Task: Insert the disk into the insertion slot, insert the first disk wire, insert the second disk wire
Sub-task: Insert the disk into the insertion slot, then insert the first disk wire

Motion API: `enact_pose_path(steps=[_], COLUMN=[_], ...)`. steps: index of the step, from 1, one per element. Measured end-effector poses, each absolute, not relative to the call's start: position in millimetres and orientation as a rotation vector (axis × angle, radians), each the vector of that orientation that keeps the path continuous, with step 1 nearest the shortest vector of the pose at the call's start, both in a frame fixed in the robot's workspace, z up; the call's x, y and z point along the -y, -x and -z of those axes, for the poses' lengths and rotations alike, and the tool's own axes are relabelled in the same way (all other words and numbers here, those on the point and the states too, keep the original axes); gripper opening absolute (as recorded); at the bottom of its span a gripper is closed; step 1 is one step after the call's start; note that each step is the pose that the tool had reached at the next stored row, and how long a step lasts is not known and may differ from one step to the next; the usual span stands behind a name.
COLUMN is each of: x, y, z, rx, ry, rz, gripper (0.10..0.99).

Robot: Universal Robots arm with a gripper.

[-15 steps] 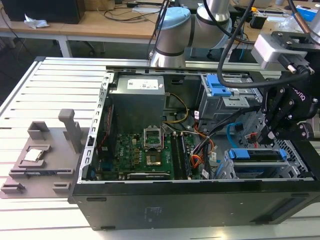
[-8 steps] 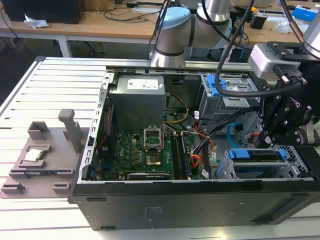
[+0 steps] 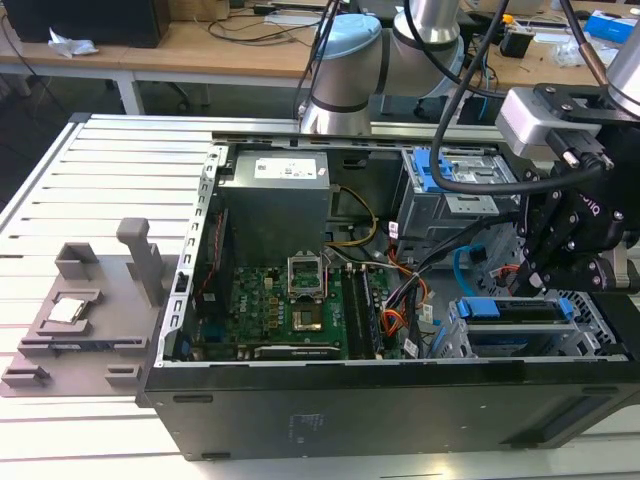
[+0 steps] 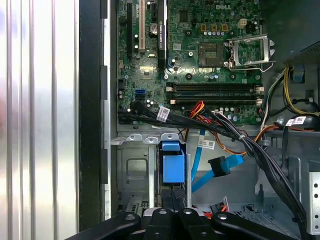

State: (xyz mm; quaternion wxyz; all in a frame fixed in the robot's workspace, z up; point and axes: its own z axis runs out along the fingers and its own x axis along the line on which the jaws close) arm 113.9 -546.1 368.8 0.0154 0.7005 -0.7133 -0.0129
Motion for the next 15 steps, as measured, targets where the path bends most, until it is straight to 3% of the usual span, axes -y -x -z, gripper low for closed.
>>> enact_pose_path(steps=[6,9,10,15], x=[546,546,546,530], y=[-114,-114,-114,-114], z=[-369,-369,-369,-368], rx=[2.219,2.219,2.219,2.217], ry=[-2.179,-2.179,-2.179,-2.182], rz=[0.040,0.040,0.040,0.041], gripper=[0.106,0.231,0.361,0.361])
